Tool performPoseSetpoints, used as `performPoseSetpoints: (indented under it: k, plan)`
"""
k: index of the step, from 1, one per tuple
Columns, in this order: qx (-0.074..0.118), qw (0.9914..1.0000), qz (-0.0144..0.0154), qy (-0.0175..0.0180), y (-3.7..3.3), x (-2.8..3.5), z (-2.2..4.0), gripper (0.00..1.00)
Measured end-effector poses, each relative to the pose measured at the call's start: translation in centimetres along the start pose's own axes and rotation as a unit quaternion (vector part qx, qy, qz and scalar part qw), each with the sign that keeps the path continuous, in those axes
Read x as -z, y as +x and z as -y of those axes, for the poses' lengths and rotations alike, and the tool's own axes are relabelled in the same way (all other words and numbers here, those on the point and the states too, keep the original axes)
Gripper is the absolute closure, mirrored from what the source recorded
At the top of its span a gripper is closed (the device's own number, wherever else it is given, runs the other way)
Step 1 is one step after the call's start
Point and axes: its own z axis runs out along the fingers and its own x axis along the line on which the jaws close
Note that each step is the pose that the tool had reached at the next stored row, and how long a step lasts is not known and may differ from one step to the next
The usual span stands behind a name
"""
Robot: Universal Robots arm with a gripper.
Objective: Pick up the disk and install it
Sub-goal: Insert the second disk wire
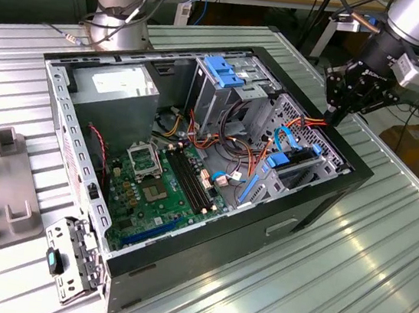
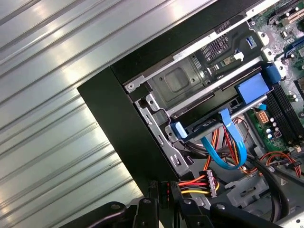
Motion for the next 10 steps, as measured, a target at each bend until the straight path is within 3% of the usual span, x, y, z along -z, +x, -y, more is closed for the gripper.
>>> performPoseSetpoints:
  k: [5,7,10]
  plan:
    - [0.0,1.0,0.0,0.0,0.01,0.0,0.0,0.76]
    - [0.0,1.0,0.0,0.0,0.02,0.0,0.01,0.84]
    - [0.0,1.0,0.0,0.0,0.02,0.0,0.01,0.84]
